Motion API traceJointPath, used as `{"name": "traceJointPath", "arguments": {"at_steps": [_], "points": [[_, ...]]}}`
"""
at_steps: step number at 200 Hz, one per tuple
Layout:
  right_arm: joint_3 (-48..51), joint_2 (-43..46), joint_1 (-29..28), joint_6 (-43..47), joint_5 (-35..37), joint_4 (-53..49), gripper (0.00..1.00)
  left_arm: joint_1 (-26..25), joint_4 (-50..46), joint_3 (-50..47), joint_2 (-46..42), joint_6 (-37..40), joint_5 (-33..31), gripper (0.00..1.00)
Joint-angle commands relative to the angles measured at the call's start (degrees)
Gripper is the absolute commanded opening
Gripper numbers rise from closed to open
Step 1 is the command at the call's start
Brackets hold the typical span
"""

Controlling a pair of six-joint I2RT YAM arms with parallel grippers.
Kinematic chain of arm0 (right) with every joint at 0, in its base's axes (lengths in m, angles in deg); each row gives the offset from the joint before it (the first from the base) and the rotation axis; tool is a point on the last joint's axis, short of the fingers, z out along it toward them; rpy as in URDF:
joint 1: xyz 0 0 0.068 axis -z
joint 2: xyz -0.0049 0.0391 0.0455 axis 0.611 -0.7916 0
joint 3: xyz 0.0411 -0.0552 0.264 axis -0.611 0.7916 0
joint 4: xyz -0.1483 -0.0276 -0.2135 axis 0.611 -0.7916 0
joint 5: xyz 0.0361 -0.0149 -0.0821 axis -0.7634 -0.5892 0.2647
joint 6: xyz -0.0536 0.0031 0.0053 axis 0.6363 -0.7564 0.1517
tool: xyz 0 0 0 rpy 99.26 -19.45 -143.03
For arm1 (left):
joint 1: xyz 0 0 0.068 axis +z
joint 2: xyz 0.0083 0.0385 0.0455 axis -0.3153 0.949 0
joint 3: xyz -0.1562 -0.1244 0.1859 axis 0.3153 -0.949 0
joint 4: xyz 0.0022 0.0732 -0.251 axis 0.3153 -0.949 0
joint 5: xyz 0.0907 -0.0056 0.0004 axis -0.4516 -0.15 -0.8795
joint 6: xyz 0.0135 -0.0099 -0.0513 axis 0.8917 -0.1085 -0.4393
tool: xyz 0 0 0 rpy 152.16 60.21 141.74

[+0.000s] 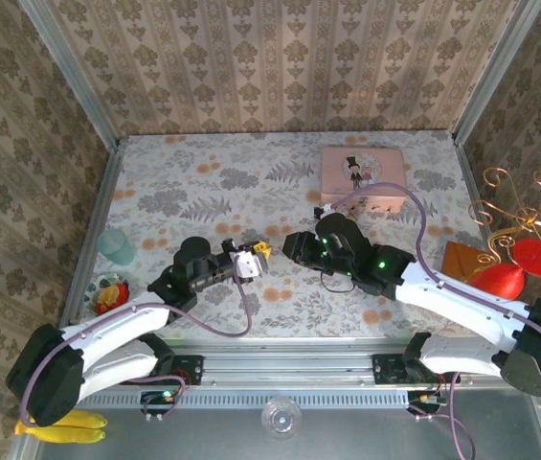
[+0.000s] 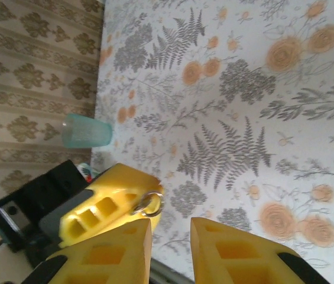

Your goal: Unlock the padlock with the key

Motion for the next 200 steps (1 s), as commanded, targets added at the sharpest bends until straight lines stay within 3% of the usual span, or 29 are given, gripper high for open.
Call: {"name": "traceJointPath", "arguments": {"at_steps": [1, 67, 200], "points": [[1.4, 2.0, -0.3, -6.0, -1.5, 5.8, 0.27, -1.0, -1.6, 2.2, 0.4, 7.6, -1.4, 0.0], [3.2, 1.2, -1.4, -12.4, -0.6, 5.6, 0.25, -3.0, -0.3, 3.6, 3.5, 9.7, -1.4, 0.0], [3.9, -2.8, -3.0, -17.2, 0.6, 4.0, 0.23, -4.9, 1.5, 4.4, 6.2, 10.2, -1.5, 0.0]]}}
